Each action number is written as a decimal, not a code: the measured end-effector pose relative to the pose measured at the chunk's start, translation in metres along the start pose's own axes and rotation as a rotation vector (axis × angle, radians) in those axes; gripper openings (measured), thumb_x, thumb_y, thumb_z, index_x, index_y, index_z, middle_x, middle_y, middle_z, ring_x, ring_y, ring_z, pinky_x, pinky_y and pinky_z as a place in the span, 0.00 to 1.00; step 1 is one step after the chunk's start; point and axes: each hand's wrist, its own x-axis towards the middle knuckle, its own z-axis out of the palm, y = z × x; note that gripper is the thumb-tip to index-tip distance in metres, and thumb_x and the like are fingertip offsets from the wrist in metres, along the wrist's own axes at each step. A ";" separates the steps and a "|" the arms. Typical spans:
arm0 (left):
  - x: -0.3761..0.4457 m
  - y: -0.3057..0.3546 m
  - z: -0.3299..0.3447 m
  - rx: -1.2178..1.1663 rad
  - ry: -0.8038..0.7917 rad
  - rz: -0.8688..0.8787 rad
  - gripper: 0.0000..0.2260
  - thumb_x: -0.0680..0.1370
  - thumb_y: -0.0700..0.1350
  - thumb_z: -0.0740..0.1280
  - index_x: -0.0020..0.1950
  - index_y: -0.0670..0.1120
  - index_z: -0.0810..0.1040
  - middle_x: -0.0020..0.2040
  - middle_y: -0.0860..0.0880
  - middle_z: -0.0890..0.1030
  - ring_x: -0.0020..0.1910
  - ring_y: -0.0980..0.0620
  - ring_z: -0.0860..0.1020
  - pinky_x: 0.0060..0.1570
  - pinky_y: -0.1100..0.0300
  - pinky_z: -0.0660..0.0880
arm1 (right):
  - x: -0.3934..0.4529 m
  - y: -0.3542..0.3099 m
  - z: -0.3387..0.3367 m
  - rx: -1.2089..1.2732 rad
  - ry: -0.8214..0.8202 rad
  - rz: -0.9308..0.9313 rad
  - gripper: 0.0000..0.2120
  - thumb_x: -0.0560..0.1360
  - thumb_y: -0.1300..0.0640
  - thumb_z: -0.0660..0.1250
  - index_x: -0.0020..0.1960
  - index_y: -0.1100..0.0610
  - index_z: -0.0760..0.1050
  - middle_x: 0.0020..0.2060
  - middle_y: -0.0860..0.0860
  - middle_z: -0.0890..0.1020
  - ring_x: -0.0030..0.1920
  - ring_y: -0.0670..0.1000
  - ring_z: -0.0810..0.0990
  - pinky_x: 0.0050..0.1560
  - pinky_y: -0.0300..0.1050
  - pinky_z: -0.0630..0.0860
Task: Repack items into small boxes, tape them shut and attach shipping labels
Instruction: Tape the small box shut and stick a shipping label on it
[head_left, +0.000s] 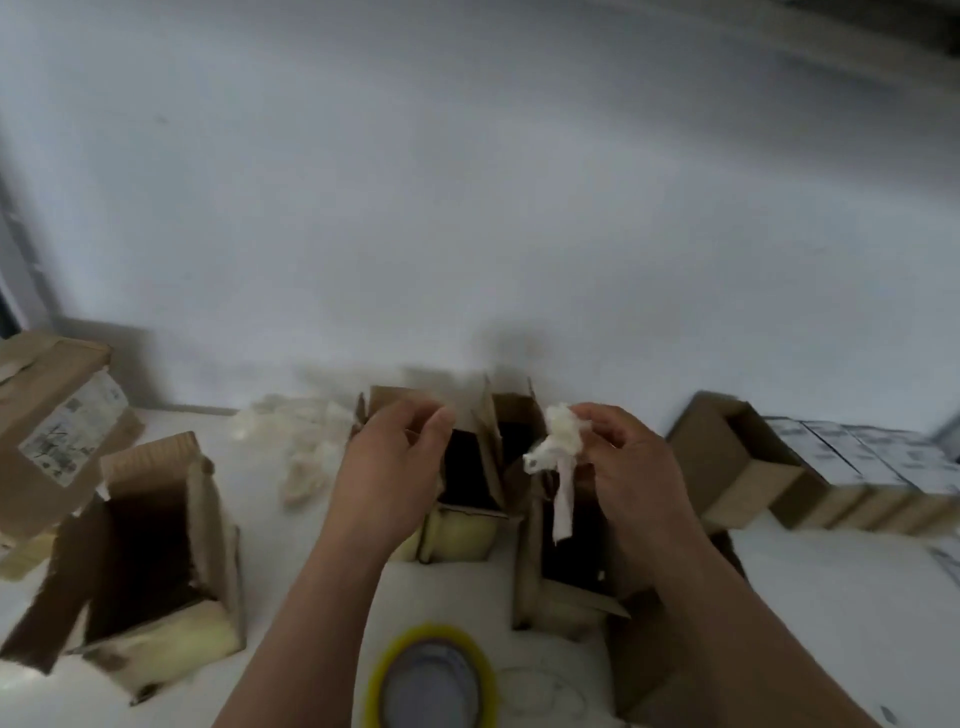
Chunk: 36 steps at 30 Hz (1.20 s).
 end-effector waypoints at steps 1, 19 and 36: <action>-0.004 0.007 0.014 0.017 -0.038 0.017 0.10 0.81 0.57 0.61 0.57 0.57 0.79 0.49 0.60 0.80 0.50 0.60 0.78 0.44 0.64 0.72 | -0.005 0.007 -0.018 0.003 0.025 0.046 0.15 0.80 0.60 0.63 0.46 0.42 0.81 0.43 0.41 0.84 0.49 0.47 0.83 0.55 0.47 0.79; -0.067 0.037 0.183 0.415 -0.548 0.470 0.14 0.81 0.57 0.60 0.65 0.56 0.76 0.65 0.61 0.72 0.66 0.64 0.62 0.68 0.68 0.57 | -0.045 0.089 -0.139 -0.600 -0.038 0.055 0.15 0.79 0.53 0.66 0.64 0.53 0.73 0.56 0.47 0.70 0.49 0.41 0.69 0.45 0.25 0.67; -0.067 0.025 0.198 0.740 -0.583 0.581 0.16 0.84 0.54 0.51 0.71 0.59 0.68 0.71 0.59 0.63 0.71 0.57 0.59 0.73 0.58 0.59 | -0.055 0.107 -0.149 -1.055 -0.355 0.214 0.27 0.79 0.33 0.48 0.68 0.43 0.74 0.80 0.47 0.49 0.79 0.54 0.42 0.75 0.58 0.43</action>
